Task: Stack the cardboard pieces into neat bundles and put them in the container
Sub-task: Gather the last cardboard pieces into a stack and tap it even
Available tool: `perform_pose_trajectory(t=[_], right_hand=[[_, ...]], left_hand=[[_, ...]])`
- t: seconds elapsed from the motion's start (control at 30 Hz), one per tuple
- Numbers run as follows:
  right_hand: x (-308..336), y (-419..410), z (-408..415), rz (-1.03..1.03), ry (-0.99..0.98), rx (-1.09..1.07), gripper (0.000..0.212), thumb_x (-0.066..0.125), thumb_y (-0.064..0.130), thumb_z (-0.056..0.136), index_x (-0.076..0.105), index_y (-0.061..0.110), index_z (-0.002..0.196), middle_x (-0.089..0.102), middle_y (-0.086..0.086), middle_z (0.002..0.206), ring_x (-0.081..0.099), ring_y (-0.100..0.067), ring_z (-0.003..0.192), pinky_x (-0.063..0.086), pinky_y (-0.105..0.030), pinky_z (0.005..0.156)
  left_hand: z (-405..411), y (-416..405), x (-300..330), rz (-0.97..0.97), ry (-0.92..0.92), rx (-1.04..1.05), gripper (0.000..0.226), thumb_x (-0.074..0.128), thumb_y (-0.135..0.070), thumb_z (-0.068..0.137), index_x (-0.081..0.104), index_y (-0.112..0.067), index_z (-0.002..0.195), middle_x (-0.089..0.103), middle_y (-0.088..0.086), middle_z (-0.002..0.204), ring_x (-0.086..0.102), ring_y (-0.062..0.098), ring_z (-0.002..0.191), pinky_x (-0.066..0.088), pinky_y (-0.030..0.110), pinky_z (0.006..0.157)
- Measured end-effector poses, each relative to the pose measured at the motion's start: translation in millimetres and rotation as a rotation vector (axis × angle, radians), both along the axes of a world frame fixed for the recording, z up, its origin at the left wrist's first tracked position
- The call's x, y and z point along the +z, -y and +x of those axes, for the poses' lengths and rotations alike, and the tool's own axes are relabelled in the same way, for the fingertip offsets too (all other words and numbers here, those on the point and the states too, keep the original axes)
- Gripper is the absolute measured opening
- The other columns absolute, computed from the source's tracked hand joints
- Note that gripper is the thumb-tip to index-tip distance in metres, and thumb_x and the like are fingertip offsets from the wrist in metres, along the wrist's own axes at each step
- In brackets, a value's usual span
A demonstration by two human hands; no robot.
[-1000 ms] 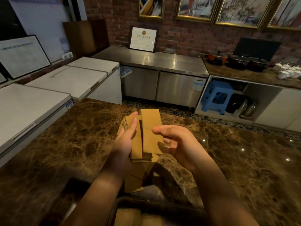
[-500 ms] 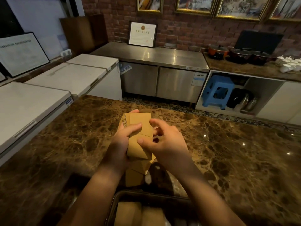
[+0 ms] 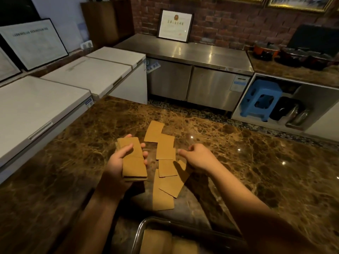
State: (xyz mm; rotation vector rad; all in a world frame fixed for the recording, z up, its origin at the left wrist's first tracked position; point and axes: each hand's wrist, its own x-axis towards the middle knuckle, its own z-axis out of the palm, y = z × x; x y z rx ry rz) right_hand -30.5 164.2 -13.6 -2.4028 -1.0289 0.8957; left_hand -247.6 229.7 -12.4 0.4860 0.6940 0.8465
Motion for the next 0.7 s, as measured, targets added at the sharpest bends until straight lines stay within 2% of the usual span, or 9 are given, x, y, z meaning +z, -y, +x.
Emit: perform_pose_trajectory(t=[0.07,0.1,0.17,0.23,0.37,0.47,0.57,0.63,0.7], right_hand=[[-4,-20,-4,-0.070,0.068,0.010,0.062,0.056,0.072,0.086,0.061,0.011,0.071,0.059,0.002,0.067,0.055,-0.016,0.060,0.040,-0.028,0.054],[-6,-30,-9,-0.096,0.087,0.018,0.067,0.053,0.077,0.083,0.064,0.012,0.070,0.062,0.001,0.068,0.059,-0.016,0.062,0.044,-0.029,0.058],[-16,-50,-20,-0.160,0.131,0.019,0.078,0.050,0.086,0.075,0.070,0.012,0.092,0.071,-0.005,0.093,0.067,-0.025,0.085,0.053,-0.036,0.078],[-26,-66,-31,-0.201,0.221,-0.019,0.093,0.055,0.089,0.067,0.064,0.011,0.118,0.068,-0.010,0.118,0.062,-0.034,0.109,0.049,-0.045,0.094],[-36,-79,-47,-0.173,0.282,-0.057,0.096,0.075,0.067,0.070,0.043,0.007,0.138,0.055,-0.016,0.139,0.049,-0.038,0.128,0.039,-0.048,0.100],[-30,-77,-40,-0.002,0.026,-0.117,0.063,0.076,0.035,0.083,0.046,0.008,0.132,0.061,-0.016,0.129,0.059,-0.036,0.117,0.050,-0.046,0.096],[-13,-59,-28,0.233,-0.349,-0.248,0.014,0.068,0.013,0.090,0.062,0.017,0.102,0.070,-0.012,0.111,0.066,-0.022,0.086,0.055,-0.035,0.065],[3,-39,-23,0.381,-0.599,-0.360,0.016,0.066,0.008,0.093,0.065,0.017,0.106,0.073,-0.010,0.104,0.068,-0.021,0.084,0.053,-0.030,0.059],[20,-18,-20,0.506,-0.795,-0.443,0.023,0.064,0.007,0.095,0.064,0.015,0.116,0.076,-0.009,0.102,0.073,-0.024,0.087,0.058,-0.033,0.060]], left_hand=[[1,-4,-4,-0.037,-0.004,0.020,0.041,0.043,-0.018,0.104,0.048,-0.029,0.143,0.067,0.015,0.101,0.069,0.023,0.065,0.058,0.032,0.054],[3,-5,-6,-0.050,-0.012,0.018,0.040,0.044,-0.018,0.104,0.048,-0.029,0.142,0.067,0.015,0.102,0.069,0.024,0.066,0.059,0.032,0.054],[8,-5,-9,-0.062,-0.006,0.011,0.041,0.045,-0.017,0.103,0.048,-0.028,0.142,0.067,0.016,0.102,0.068,0.025,0.067,0.059,0.033,0.054],[11,-5,-12,-0.062,0.002,0.017,0.040,0.044,-0.015,0.103,0.049,-0.027,0.140,0.068,0.017,0.099,0.069,0.025,0.066,0.058,0.034,0.051],[12,-4,-15,-0.030,-0.032,0.024,0.039,0.045,-0.013,0.103,0.050,-0.027,0.139,0.069,0.017,0.102,0.069,0.025,0.067,0.059,0.034,0.051],[10,-5,-15,-0.013,-0.038,0.029,0.040,0.045,-0.012,0.102,0.050,-0.028,0.139,0.068,0.017,0.103,0.068,0.026,0.070,0.058,0.034,0.052],[11,-6,-10,0.011,-0.036,0.035,0.042,0.046,-0.012,0.102,0.049,-0.030,0.140,0.069,0.015,0.103,0.068,0.026,0.071,0.057,0.034,0.053],[14,-5,-5,0.036,-0.037,0.047,0.042,0.048,-0.012,0.102,0.051,-0.031,0.139,0.073,0.014,0.098,0.070,0.025,0.070,0.058,0.035,0.054],[21,0,3,0.077,-0.040,0.032,0.041,0.050,-0.011,0.101,0.053,-0.032,0.136,0.076,0.012,0.093,0.073,0.024,0.069,0.059,0.035,0.054]])
